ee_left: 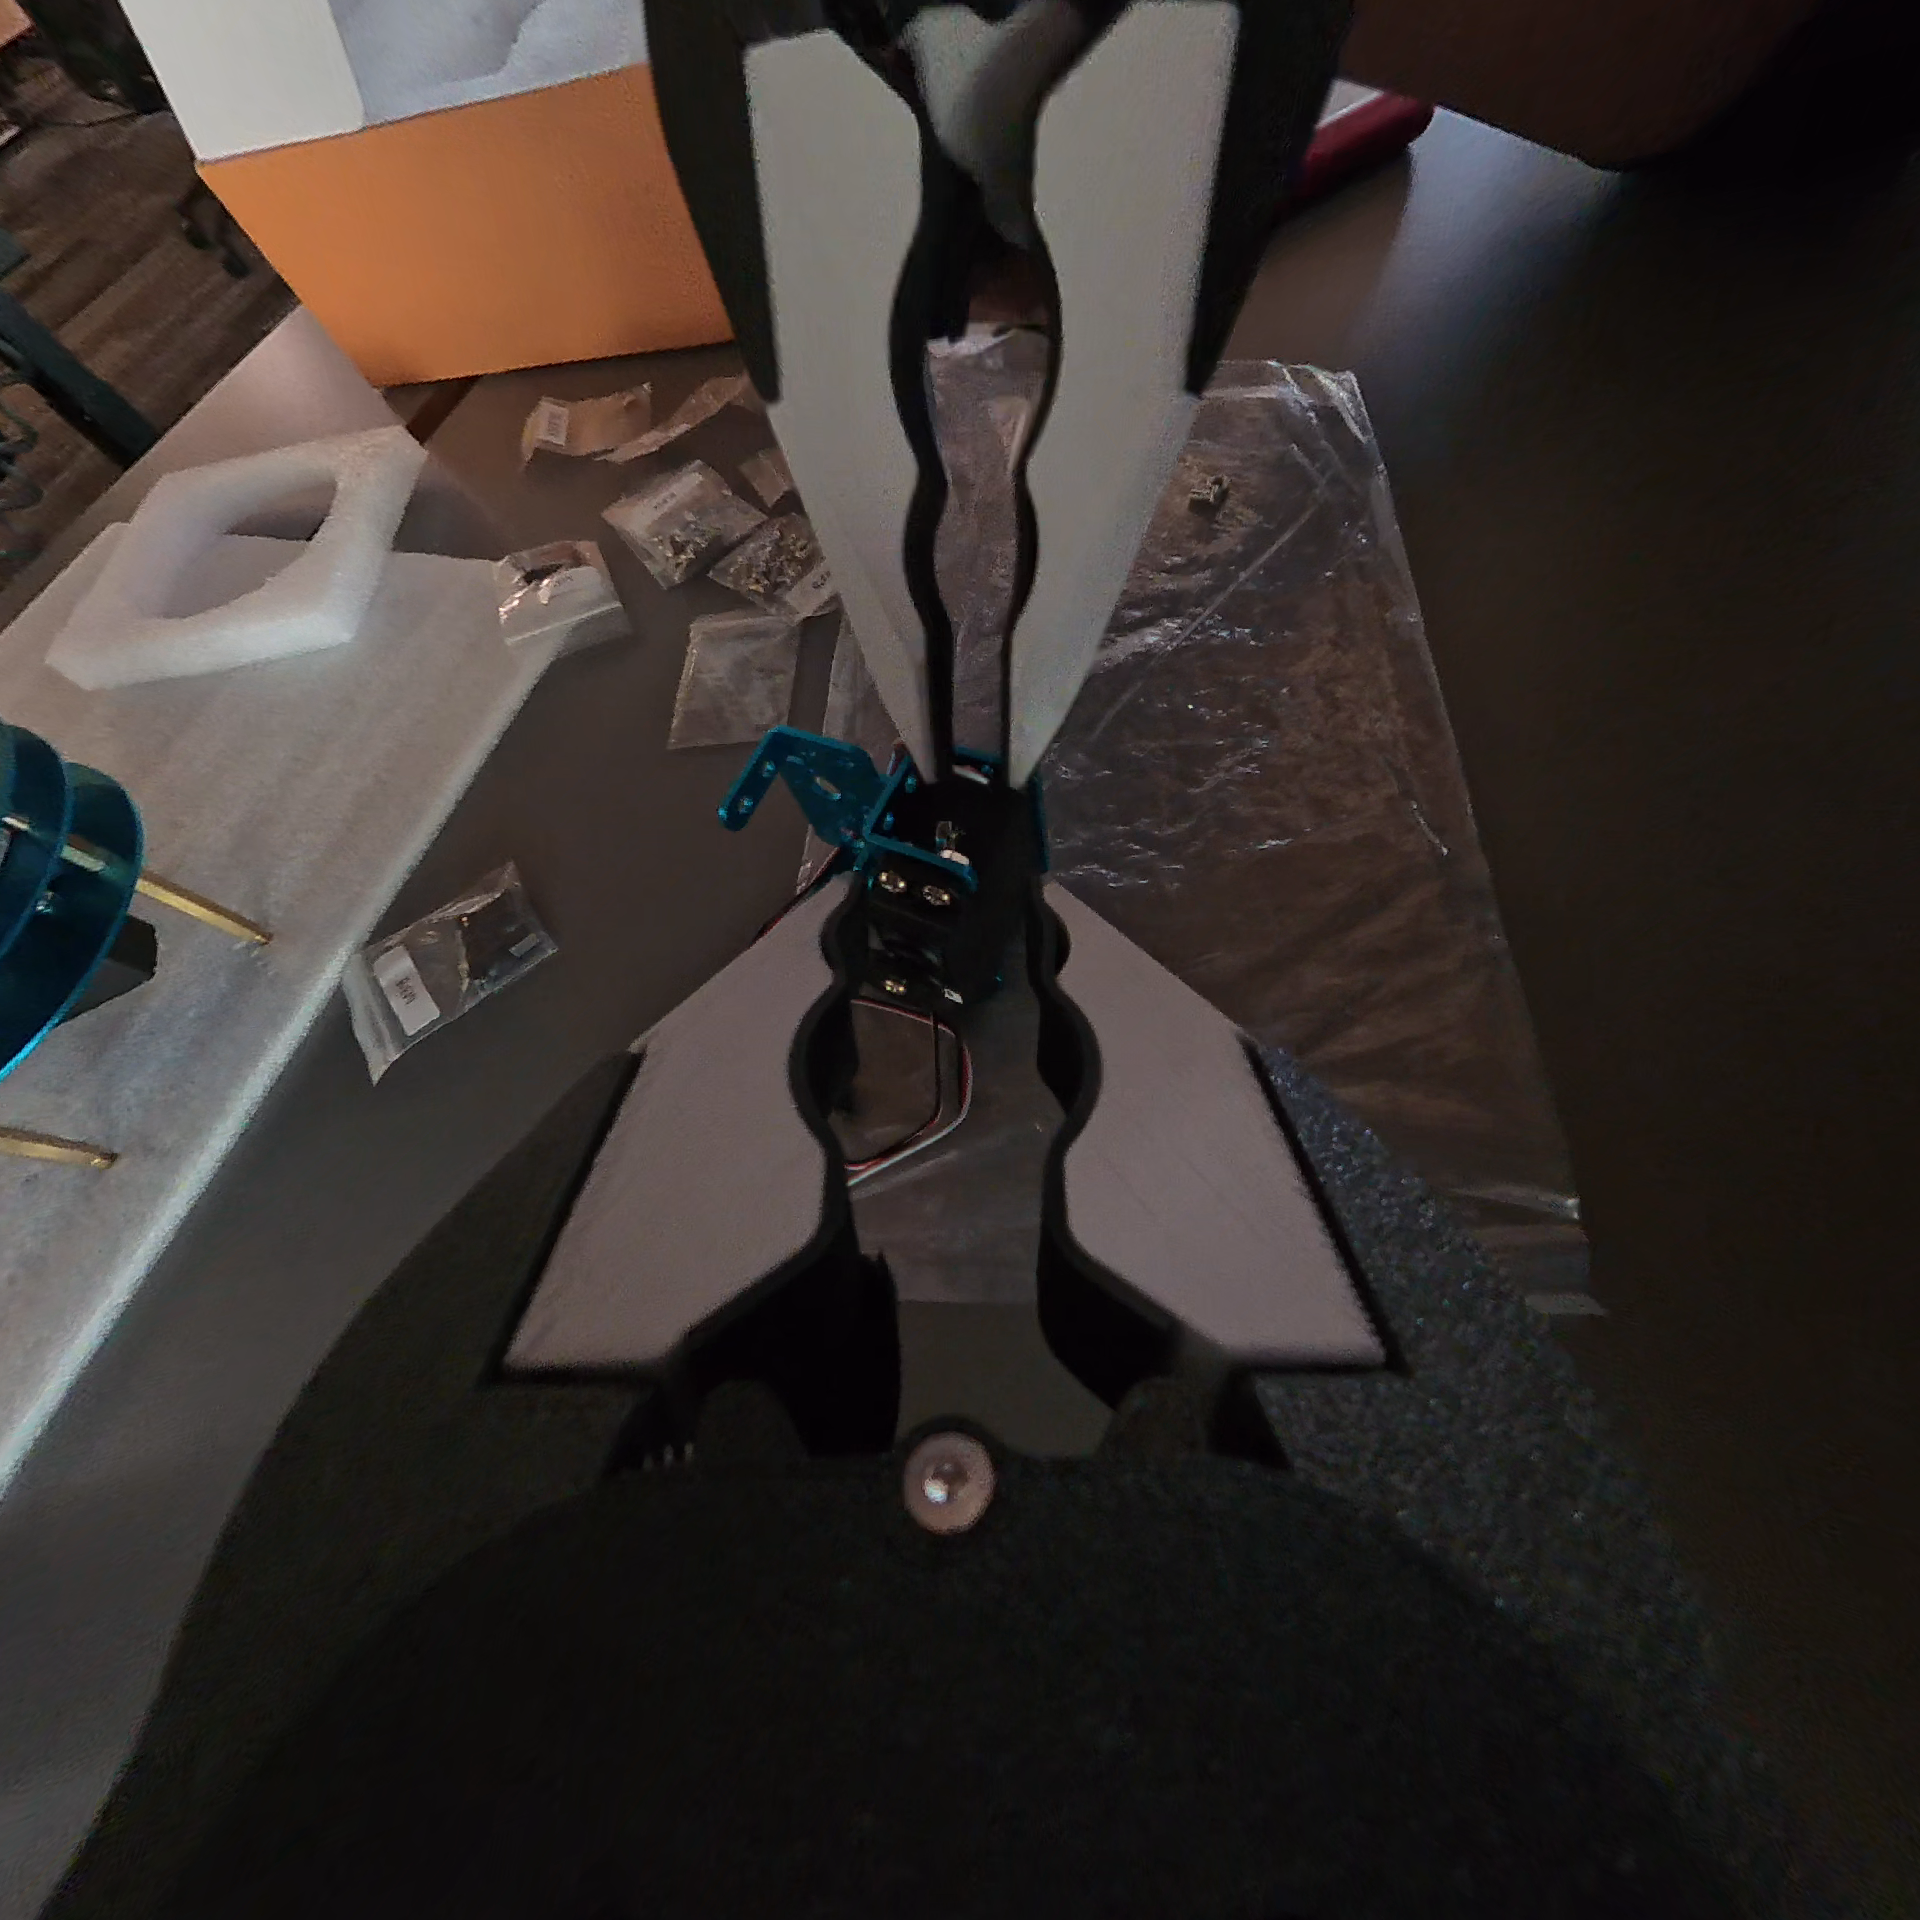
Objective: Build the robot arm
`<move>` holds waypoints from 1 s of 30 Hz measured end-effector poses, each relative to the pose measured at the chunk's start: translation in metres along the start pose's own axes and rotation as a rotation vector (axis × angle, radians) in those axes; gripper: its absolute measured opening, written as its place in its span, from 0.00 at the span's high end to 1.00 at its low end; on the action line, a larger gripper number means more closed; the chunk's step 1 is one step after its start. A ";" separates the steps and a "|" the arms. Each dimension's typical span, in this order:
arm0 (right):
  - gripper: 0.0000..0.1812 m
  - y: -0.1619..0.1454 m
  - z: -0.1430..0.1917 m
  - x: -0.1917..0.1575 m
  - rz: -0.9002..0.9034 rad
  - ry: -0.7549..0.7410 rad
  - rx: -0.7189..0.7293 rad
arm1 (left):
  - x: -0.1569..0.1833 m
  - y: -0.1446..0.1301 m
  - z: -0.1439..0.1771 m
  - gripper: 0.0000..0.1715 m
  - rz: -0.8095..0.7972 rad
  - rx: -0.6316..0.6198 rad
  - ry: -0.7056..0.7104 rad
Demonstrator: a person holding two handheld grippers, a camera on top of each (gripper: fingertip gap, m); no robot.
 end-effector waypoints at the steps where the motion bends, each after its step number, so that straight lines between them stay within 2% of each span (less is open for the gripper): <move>1: 0.97 -0.002 -0.004 -0.001 0.009 -0.006 -0.013 | 0.001 -0.002 -0.001 0.83 -0.007 -0.002 -0.003; 4: 0.99 -0.007 -0.009 0.003 0.022 -0.038 -0.037 | 0.001 -0.005 -0.005 0.83 -0.031 0.010 0.012; 23: 1.00 -0.006 -0.010 0.007 0.015 -0.056 -0.034 | 0.000 -0.004 -0.007 0.87 -0.014 0.060 0.079; 30: 0.98 -0.001 0.002 0.015 0.006 -0.111 -0.022 | -0.001 -0.004 -0.009 0.87 0.000 0.063 0.087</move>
Point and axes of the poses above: each gripper's, where its closed fingertips meet, z back along the fingers, y out of its top, x = y × z across the jaws, the point moved 1 cm from there along z, back along the fingers, and after that the axes turned 9 degrees about y, right-handed, at the moved point
